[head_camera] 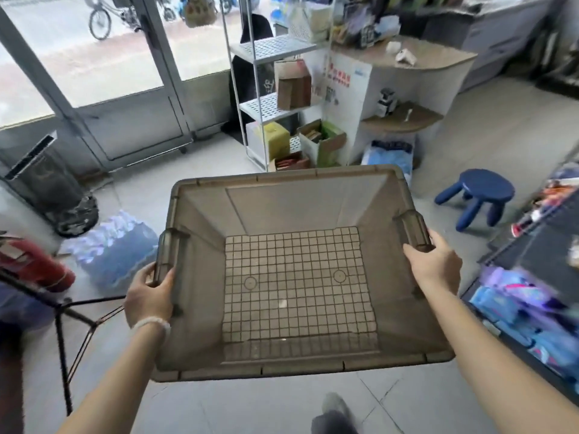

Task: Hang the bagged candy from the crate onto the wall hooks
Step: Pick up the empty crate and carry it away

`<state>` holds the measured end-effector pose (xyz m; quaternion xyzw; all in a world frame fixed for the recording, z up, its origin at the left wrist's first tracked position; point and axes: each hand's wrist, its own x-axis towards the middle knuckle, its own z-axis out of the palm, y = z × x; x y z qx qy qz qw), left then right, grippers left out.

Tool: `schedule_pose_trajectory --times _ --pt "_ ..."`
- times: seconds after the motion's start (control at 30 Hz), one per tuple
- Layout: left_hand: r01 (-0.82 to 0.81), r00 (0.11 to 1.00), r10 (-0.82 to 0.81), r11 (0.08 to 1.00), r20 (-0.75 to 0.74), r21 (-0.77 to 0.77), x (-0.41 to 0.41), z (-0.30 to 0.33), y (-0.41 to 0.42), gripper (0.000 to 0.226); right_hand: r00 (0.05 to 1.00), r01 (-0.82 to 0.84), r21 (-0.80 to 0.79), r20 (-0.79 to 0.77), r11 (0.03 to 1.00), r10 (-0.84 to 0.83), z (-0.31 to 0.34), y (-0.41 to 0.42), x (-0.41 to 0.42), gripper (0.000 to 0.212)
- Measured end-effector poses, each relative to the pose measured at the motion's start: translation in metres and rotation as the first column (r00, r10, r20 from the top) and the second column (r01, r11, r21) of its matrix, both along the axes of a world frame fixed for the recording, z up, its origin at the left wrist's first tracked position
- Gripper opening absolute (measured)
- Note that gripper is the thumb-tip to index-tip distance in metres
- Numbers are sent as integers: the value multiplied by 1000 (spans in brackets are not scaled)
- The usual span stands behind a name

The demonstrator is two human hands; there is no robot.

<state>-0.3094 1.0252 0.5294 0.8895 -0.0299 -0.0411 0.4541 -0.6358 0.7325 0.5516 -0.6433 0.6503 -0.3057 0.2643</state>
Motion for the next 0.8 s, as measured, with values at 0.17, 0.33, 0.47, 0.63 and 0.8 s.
schedule_pose_trajectory --times 0.17,0.33,0.47,0.63,0.8 --pt "90 996 -90 996 -23 -16 -4 -6 -73 49 995 95 7 17 995 -96 -19 -49 -33 50" --pt "151 988 -152 988 -23 -15 -6 -14 -172 50 989 140 34 45 990 -142 -35 -127 -50 49" --pt "169 986 -169 986 -9 -9 -10 -8 -263 46 985 154 53 69 987 -157 -29 -207 -61 49" --pt "167 986 -168 985 -11 -52 -16 2 -340 44 980 174 32 97 984 -176 -9 -279 -69 40" --pt "180 983 -184 978 -27 -102 -13 8 -410 43 980 160 25 116 987 -162 -1 -343 -69 35"
